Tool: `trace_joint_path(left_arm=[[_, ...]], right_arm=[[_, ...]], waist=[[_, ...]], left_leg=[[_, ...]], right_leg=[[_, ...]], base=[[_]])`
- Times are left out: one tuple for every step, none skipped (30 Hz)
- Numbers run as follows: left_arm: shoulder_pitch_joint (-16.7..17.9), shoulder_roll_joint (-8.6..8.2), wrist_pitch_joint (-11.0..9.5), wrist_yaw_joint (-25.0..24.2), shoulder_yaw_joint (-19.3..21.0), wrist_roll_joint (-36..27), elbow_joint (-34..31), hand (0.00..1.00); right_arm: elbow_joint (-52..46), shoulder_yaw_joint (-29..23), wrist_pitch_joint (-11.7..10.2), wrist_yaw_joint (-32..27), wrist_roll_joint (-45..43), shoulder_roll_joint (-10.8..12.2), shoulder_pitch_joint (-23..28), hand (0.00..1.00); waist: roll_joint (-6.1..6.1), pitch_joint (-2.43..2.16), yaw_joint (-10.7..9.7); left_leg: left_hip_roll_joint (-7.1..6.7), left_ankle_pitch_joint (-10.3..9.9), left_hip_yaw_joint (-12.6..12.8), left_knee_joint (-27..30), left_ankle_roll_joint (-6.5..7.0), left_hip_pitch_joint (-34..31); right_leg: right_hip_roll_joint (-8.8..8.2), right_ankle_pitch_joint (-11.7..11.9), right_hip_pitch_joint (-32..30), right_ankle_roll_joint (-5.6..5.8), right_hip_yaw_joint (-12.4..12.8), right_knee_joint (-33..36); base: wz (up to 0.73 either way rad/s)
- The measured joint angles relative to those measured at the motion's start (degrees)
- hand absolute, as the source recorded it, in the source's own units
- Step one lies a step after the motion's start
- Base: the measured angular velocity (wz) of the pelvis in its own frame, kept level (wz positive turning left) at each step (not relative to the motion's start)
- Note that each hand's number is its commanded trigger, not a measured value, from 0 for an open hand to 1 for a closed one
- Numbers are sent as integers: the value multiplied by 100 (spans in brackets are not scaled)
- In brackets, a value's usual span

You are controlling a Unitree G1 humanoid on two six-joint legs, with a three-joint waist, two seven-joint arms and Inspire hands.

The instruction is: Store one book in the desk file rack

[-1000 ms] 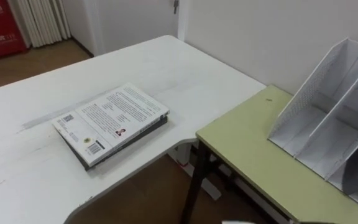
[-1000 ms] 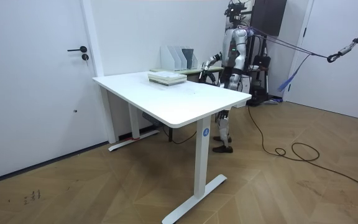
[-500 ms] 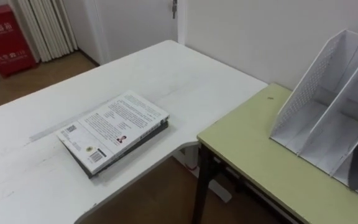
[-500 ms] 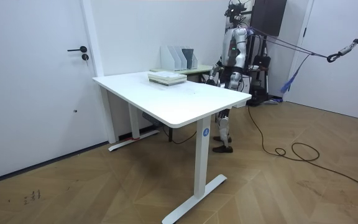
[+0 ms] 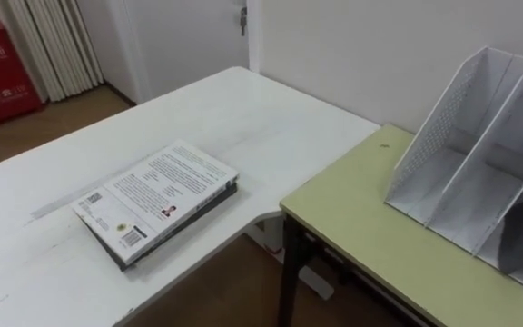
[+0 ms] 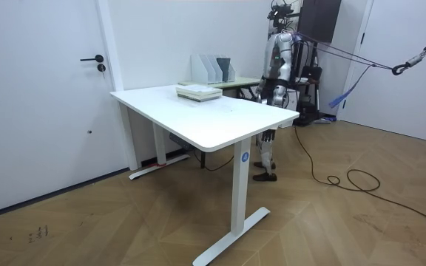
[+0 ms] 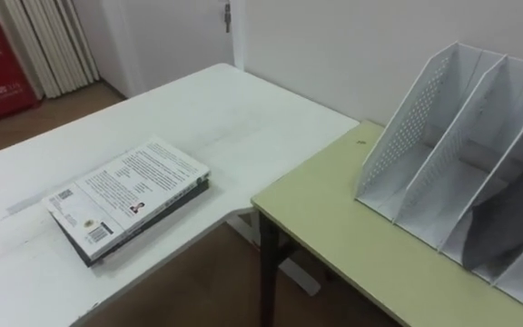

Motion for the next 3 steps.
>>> trace_joint_path(left_arm=[[1,-8,20,16,1,50,1,0],[5,-26,35,33,31,158,1,0],[5,-39,59,42,66,250,3,0]], right_arm=[[0,-4,0,-42,0,0,13,0],[1,-10,-1,-107,0,0,38,0],[1,-33,2,-150,0,4,43,0]], waist=[[1,-2,-7],[1,-3,-15],[0,-3,-31]], left_leg=[[0,0,2,-3,0,3],[-1,0,4,-12,0,10],[-4,0,-3,-17,0,16]], right_leg=[[0,0,0,0,4,-1],[0,0,0,0,10,-2],[-1,-1,1,0,11,-5]], base=[[0],[0],[0]])
